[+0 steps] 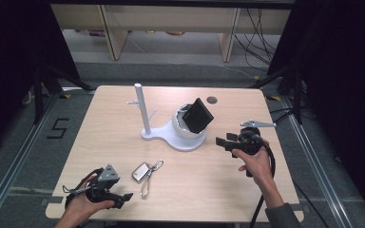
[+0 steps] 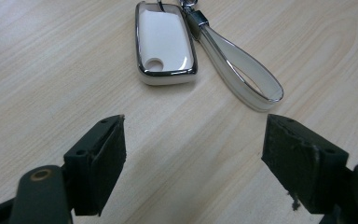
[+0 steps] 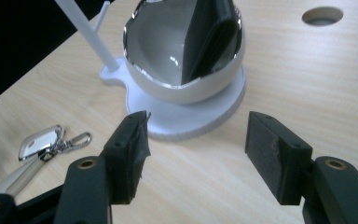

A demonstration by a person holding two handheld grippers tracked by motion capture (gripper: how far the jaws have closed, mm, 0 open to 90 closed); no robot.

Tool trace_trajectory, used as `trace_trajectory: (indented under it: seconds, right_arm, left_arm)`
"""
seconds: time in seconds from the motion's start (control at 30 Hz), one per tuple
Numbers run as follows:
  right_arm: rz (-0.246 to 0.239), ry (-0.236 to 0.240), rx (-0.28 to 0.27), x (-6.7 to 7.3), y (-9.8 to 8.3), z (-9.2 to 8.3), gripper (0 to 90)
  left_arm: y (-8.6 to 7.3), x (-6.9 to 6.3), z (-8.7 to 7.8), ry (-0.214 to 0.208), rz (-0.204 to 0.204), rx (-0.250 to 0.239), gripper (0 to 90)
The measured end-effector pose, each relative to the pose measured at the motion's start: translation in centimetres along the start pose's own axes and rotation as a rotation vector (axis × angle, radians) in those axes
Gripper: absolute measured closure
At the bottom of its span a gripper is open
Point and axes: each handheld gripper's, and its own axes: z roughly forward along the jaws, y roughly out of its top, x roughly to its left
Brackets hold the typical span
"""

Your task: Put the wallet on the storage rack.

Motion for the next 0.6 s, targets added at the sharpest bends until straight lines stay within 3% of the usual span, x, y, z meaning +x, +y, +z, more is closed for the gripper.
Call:
trace_trajectory:
  seconds: [0.1, 0.13, 0.17, 0.27, 0.37, 0.5, 0.6]
  right_arm:
    - [-0.002, -0.011, 0.009, 0.0, -0.7, 0.0, 39.0]
    - [-0.012, -0.028, 0.007, 0.1, -1.5, 0.1, 37.8]
    - [-0.006, -0.024, 0.006, 0.2, -1.8, 0.1, 36.9]
    - [-0.001, -0.028, 0.013, 0.4, -2.7, 0.0, 34.8]
    - [0.001, -0.018, 0.011, 0.4, -3.4, 0.1, 33.1]
    - [0.008, -0.011, 0.044, 0.7, -5.2, 0.2, 31.3]
    - [0.015, -0.014, 0.072, 0.8, -6.3, 0.2, 29.3]
  left_arm:
    - [0.0, 0.0, 0.0, -0.008, -0.012, 0.004, 21.1]
    - [0.0, 0.2, 0.0, -0.007, 0.011, 0.024, 21.1]
    - [0.0, 0.0, 0.1, 0.004, -0.008, 0.005, 21.1]
    - [0.0, 0.2, 0.0, -0.008, 0.009, 0.019, 21.1]
    - [-0.1, 0.2, 0.1, 0.001, -0.001, 0.002, 21.0]
    - [-0.1, 0.3, -0.1, -0.007, -0.006, 0.015, 21.0]
    - [-0.2, 0.3, -0.1, 0.005, -0.009, -0.003, 21.0]
